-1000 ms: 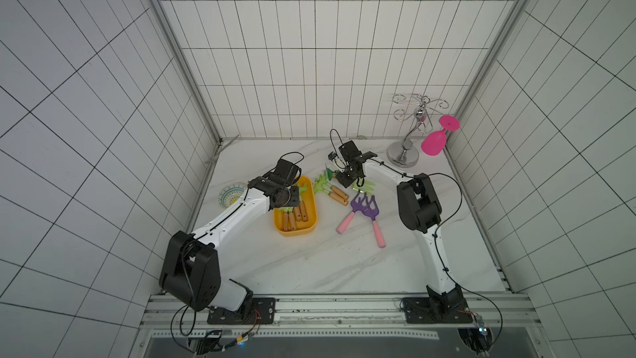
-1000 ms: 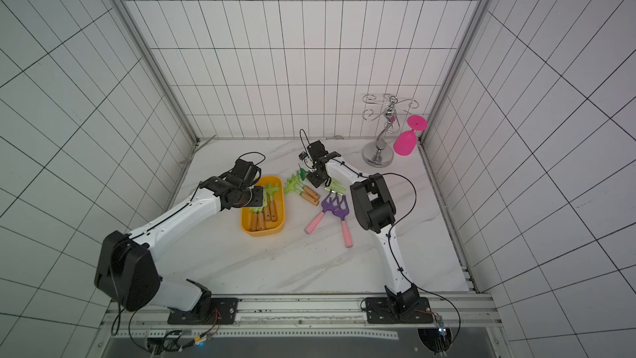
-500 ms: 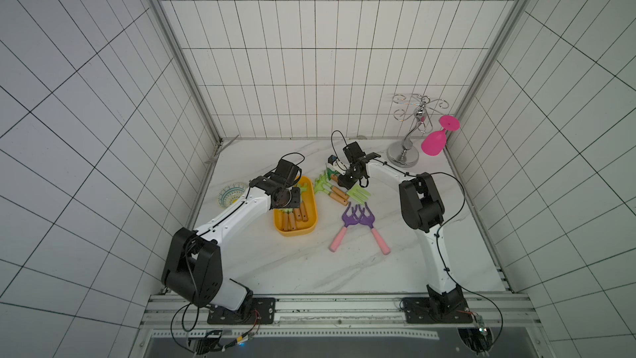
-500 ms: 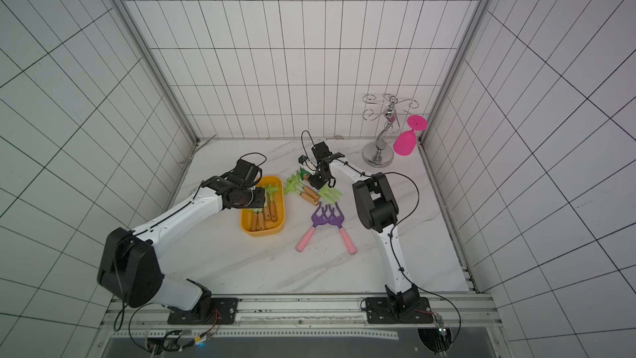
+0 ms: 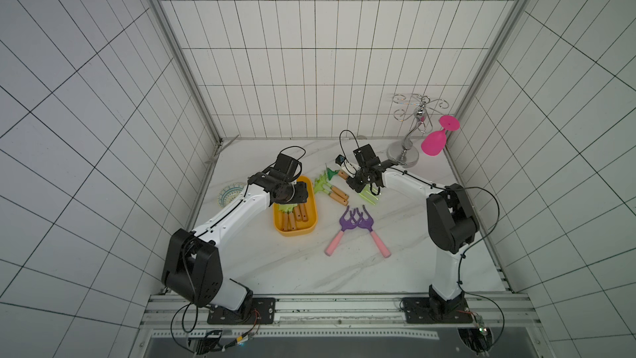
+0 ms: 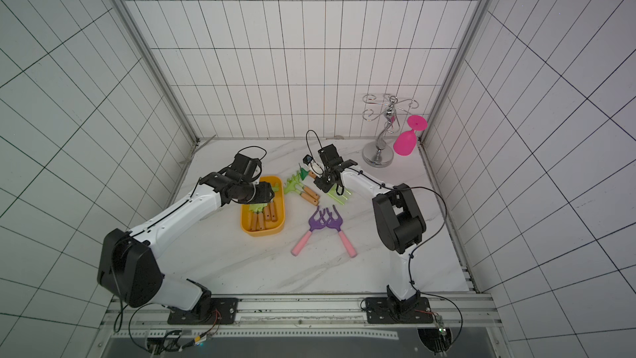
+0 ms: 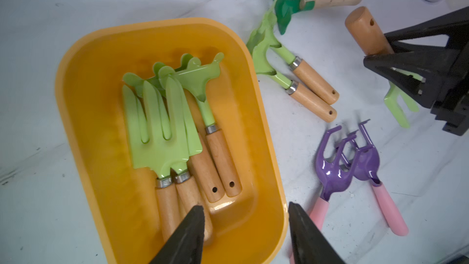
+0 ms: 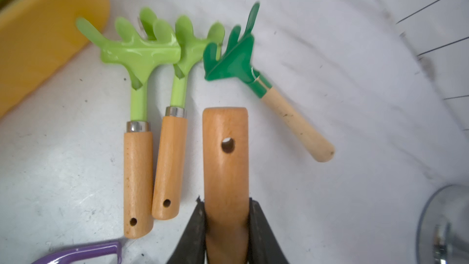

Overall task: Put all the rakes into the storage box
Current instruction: Pick up the rake at the center of the board.

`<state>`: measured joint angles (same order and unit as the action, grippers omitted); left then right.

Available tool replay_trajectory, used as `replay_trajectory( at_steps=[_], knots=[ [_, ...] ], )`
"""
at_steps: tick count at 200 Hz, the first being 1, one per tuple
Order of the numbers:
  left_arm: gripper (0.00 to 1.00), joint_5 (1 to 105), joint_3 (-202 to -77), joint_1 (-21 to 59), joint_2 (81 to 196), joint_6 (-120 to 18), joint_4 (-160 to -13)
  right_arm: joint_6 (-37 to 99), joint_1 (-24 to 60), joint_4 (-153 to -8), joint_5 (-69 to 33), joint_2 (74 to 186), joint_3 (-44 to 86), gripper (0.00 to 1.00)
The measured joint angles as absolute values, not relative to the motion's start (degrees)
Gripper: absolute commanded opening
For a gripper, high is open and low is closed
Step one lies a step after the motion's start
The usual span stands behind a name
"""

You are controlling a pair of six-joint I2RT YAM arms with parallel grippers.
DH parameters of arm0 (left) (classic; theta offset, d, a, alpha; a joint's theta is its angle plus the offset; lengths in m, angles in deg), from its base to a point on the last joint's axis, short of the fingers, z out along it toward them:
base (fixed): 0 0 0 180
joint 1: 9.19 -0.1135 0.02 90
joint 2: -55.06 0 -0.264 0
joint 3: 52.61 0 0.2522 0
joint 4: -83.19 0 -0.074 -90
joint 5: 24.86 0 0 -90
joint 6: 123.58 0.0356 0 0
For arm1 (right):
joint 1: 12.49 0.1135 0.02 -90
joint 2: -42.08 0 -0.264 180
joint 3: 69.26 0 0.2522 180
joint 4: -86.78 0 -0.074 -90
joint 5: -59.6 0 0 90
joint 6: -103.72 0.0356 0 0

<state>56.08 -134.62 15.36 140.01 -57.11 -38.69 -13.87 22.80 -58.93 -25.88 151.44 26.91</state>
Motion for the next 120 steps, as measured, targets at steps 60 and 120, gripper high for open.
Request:
replay_trajectory(
  at_steps=[60, 120],
  knots=[
    [0.56, 30.1, -135.2, 12.1, 142.8, -65.9, -47.7, -20.4, 31.9, -79.2, -31.8, 131.1, 4.1, 0.16],
    [0.56, 14.0, -131.7, 11.3, 142.8, -78.9, -58.2, -31.6, 38.9, -100.0, -40.6, 124.9, -14.7, 0.15]
  ],
)
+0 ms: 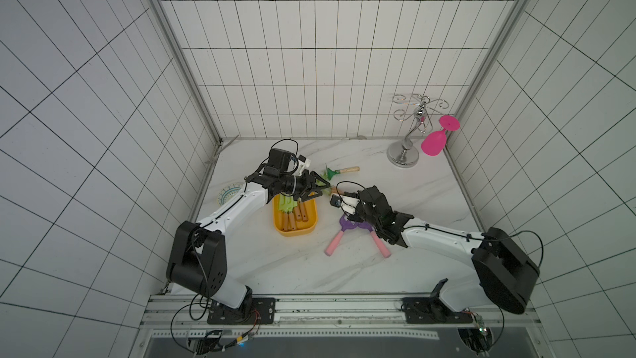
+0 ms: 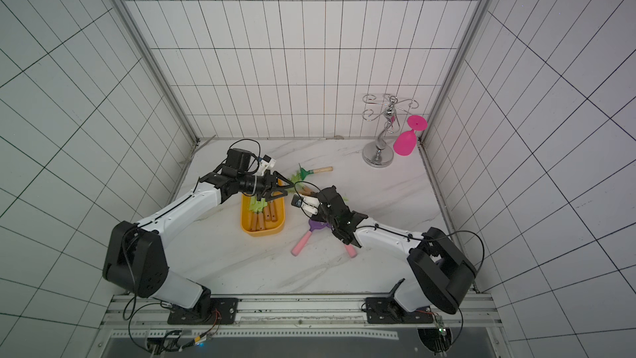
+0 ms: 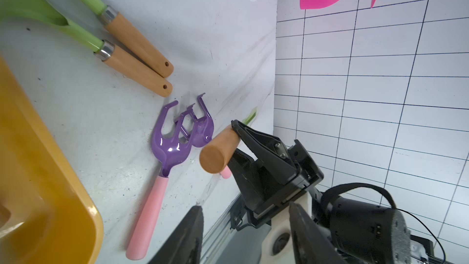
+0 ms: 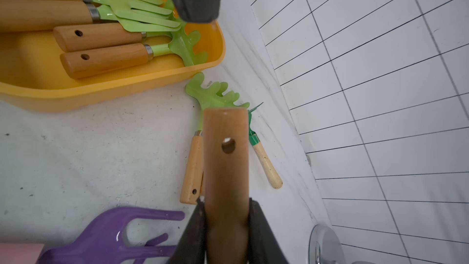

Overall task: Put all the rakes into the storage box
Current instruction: Pick up the rake at the center of the board.

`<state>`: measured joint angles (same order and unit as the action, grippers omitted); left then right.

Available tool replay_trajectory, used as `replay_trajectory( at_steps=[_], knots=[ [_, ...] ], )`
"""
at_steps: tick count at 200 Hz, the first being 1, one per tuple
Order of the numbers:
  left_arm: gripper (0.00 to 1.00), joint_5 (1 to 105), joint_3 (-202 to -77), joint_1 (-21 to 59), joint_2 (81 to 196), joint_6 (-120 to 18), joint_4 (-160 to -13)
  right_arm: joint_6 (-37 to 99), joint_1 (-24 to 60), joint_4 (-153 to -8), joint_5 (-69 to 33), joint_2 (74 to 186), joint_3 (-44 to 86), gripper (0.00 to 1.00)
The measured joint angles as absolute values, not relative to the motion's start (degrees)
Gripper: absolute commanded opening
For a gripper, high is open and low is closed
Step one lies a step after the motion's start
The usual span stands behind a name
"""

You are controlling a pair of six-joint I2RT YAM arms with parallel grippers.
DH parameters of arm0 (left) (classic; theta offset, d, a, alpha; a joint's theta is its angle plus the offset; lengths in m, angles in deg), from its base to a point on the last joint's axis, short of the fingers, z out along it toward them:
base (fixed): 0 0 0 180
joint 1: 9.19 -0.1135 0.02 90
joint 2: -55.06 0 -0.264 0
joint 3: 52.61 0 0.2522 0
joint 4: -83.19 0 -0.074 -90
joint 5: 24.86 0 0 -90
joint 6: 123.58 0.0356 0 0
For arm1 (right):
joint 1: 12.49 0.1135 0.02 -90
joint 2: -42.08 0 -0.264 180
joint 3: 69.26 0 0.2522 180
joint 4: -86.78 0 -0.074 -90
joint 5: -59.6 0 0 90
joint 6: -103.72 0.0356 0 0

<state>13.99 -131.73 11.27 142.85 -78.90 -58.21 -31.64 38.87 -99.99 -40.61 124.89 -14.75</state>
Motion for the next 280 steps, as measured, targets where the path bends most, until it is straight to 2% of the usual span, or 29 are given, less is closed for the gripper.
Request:
replay_trajectory(
  at_steps=[68, 123, 189, 209, 224, 262, 280],
  knots=[
    [0.56, 12.9, -128.3, 14.0, 143.8, -81.8, -58.4, -39.3, 43.1, -113.5, -46.4, 125.0, -17.2, 0.13],
    [0.57, 16.8, -128.3, 14.0, 144.0, -85.2, -61.0, -44.1, 47.0, -122.8, -51.5, 130.9, -18.2, 0.12],
    [0.47, 16.0, -128.6, 13.9, 145.1, -83.9, -60.5, -46.3, 47.5, -128.0, -52.9, 131.4, -19.2, 0.11],
    [0.35, 15.6, -128.7, 13.8, 145.2, -82.9, -59.9, -46.9, 47.8, -128.5, -52.9, 131.7, -19.5, 0.11],
    [0.22, 15.3, -128.8, 13.7, 145.3, -82.6, -59.6, -46.8, 48.0, -128.6, -53.1, 132.1, -19.5, 0.11],
    [0.11, 13.0, -129.0, 13.6, 145.3, -81.3, -60.0, -45.5, 48.0, -130.4, -53.7, 133.0, -19.5, 0.12],
    [0.05, 12.9, -129.0, 13.5, 145.3, -81.0, -59.8, -45.5, 48.0, -130.9, -53.7, 133.4, -19.5, 0.18]
  ],
)
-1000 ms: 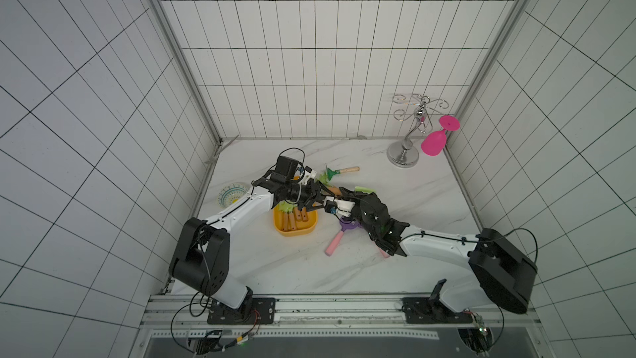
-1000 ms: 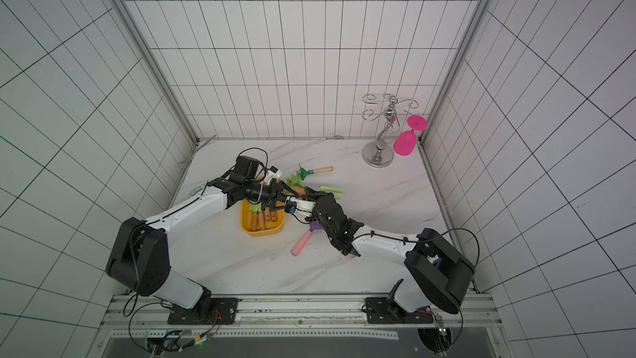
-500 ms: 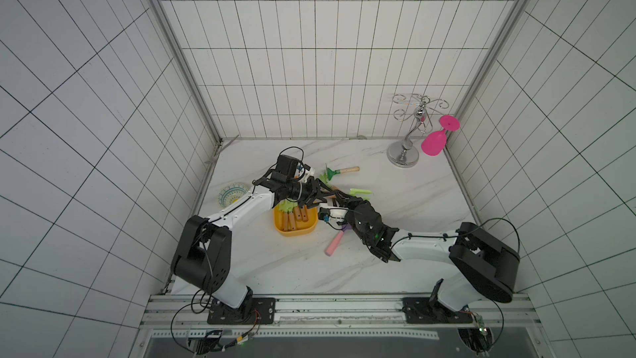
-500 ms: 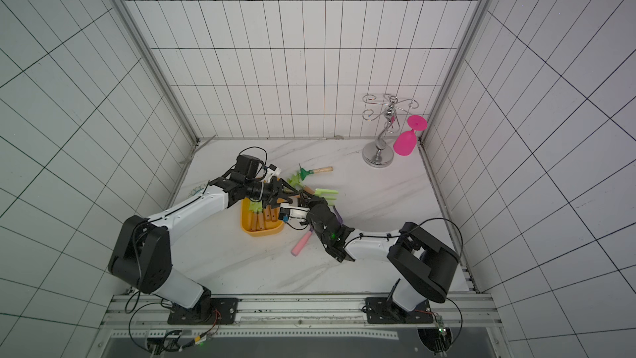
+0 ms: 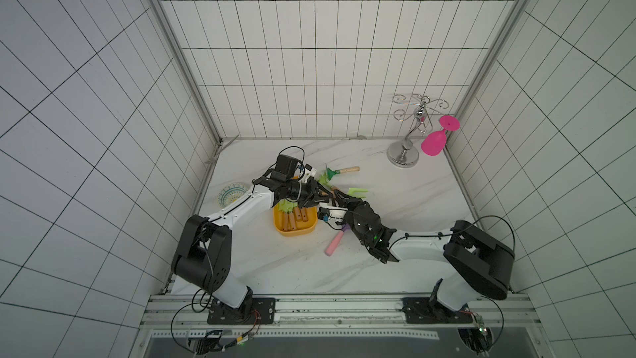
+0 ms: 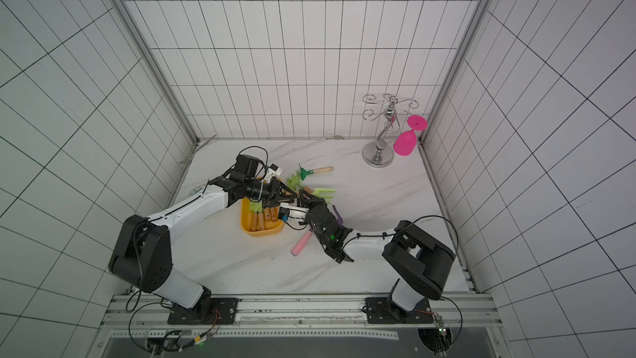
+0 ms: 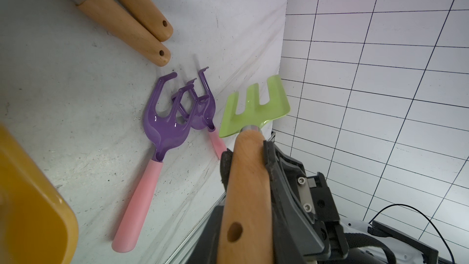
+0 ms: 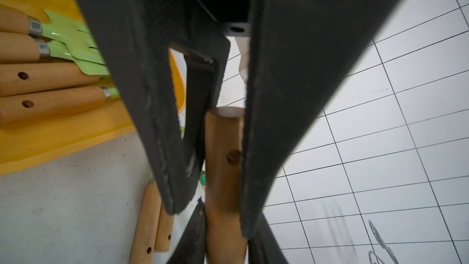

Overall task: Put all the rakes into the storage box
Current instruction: Pick up the rake at the center of the board.

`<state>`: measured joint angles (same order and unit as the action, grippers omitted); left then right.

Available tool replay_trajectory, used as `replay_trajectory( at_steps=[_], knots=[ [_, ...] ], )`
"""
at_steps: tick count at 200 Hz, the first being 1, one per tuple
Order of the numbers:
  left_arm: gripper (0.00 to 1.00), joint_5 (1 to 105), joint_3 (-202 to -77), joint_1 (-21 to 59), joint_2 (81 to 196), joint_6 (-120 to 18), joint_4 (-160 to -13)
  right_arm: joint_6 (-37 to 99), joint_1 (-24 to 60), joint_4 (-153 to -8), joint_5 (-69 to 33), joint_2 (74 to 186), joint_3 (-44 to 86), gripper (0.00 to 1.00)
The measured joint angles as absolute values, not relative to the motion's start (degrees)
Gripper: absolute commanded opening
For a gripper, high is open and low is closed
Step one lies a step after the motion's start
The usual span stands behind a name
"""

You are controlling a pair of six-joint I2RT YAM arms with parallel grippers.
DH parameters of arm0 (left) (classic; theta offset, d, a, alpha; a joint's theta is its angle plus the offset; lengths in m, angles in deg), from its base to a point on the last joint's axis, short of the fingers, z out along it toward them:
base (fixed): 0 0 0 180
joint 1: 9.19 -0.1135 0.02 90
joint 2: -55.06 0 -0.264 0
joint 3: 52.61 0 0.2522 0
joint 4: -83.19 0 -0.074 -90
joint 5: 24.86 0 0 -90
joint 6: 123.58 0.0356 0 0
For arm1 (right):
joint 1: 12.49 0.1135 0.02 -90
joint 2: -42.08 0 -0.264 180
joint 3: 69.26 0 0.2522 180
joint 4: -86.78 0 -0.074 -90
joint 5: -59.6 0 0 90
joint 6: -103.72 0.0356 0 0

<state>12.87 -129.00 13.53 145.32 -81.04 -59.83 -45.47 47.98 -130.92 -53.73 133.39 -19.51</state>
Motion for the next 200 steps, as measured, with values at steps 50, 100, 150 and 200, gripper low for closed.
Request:
replay_trajectory(
  at_steps=[50, 100, 150, 200],
  knots=[
    [0.0, 13.4, -128.9, 13.3, 145.9, -80.1, -58.7, -44.3, 48.0, -130.9, -55.4, 135.2, -19.2, 0.74],
    [0.0, 14.6, -128.9, 11.9, 146.0, -80.0, -59.0, -37.2, 48.4, -119.8, -55.3, 128.5, -18.8, 0.98],
    [0.0, 16.4, -130.1, 11.4, 147.3, -79.4, -61.1, -19.5, 47.3, -103.1, -49.1, 110.0, -18.2, 0.97],
    [0.0, 21.3, -130.1, 12.6, 146.3, -76.1, -64.4, 17.8, 25.4, -85.6, -31.9, 101.8, -8.3, 0.87]
  ],
)
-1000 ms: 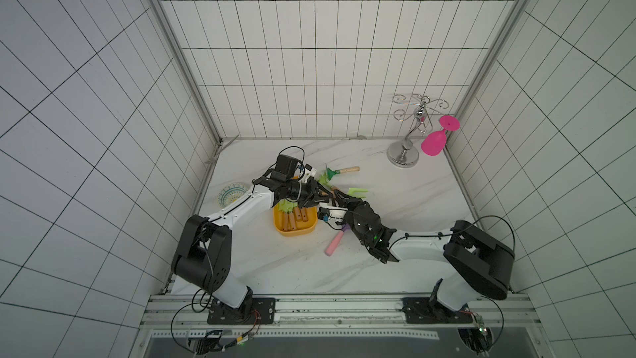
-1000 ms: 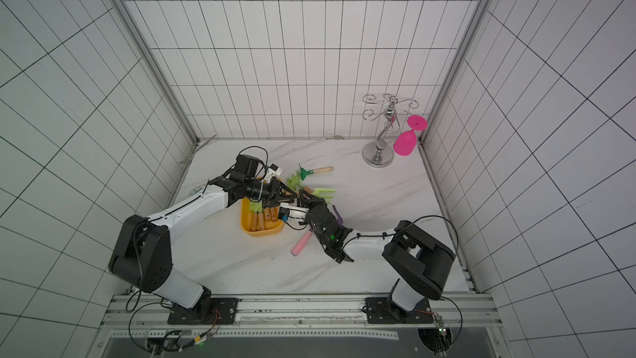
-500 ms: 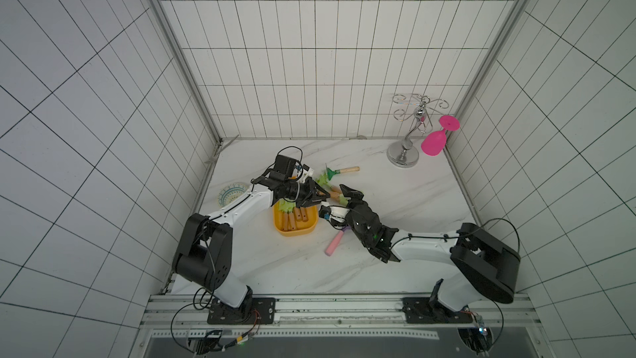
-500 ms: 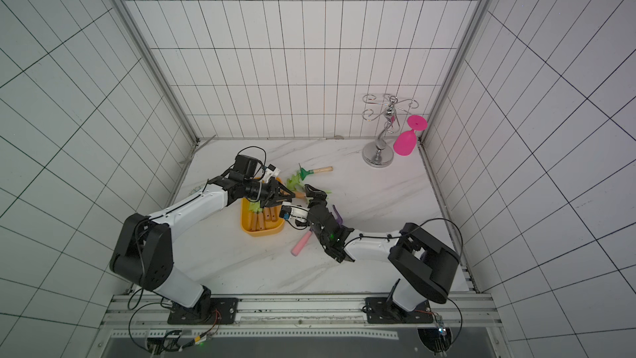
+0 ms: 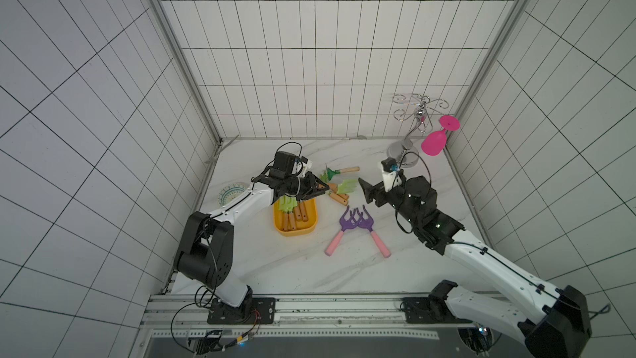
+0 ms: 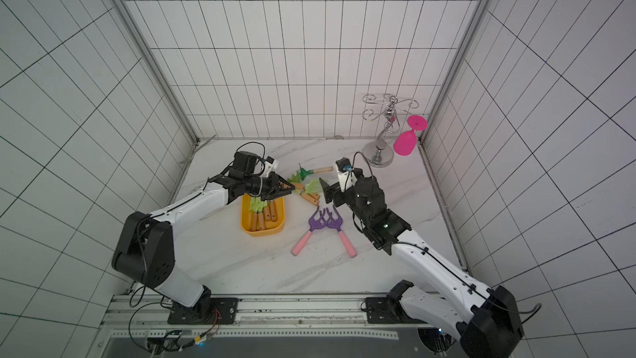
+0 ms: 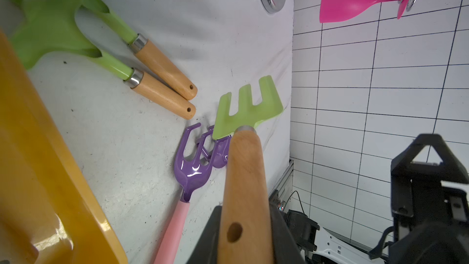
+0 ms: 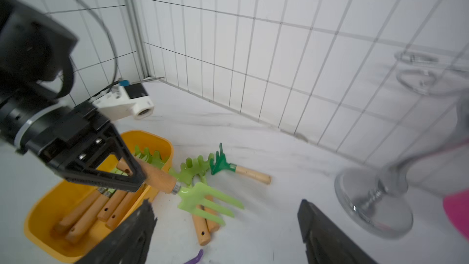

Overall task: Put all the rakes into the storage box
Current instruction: Pick up the rake at the center of the board.

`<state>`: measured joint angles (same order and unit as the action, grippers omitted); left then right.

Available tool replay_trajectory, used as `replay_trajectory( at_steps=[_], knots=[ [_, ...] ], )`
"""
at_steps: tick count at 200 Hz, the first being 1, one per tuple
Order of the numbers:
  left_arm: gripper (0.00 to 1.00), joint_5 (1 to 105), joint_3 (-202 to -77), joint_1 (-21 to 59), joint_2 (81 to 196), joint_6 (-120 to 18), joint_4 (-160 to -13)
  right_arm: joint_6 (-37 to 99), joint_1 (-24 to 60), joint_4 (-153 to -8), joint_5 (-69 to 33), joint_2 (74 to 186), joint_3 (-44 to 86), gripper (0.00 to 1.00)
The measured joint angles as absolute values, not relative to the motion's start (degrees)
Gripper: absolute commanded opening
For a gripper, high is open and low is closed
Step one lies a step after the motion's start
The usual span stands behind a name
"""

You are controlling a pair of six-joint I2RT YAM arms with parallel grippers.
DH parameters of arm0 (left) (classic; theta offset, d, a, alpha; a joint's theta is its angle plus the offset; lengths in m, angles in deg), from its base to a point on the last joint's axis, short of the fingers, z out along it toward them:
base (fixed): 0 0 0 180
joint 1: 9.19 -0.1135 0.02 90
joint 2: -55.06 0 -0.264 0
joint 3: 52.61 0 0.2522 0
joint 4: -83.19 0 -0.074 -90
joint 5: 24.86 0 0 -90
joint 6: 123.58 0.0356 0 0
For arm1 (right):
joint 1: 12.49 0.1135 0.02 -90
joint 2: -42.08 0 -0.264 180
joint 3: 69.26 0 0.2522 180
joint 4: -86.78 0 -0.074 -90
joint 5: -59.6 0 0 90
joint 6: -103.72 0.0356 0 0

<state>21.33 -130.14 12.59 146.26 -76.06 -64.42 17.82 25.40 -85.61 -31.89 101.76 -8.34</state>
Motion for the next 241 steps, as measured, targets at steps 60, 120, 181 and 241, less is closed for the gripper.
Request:
replay_trajectory(
  at_steps=[60, 120, 181, 241],
  knots=[
    [0.0, 37.3, -132.0, 21.7, 139.1, -61.9, -62.2, 54.1, 8.9, -72.8, 0.4, 115.2, 7.8, 0.81],
    [0.0, 60.0, -126.5, 30.5, 129.2, -51.1, -65.7, 69.2, 8.5, -69.0, 16.6, 119.5, 9.1, 0.81],
    [0.0, 79.6, -117.9, 42.2, 122.3, -41.1, -73.5, 85.2, 9.0, -83.1, 24.0, 124.6, 9.1, 0.77],
    [0.0, 93.6, -116.8, 46.3, 121.4, -34.8, -81.6, 87.4, 9.8, -82.6, 26.5, 127.6, 9.1, 0.74]
  ],
)
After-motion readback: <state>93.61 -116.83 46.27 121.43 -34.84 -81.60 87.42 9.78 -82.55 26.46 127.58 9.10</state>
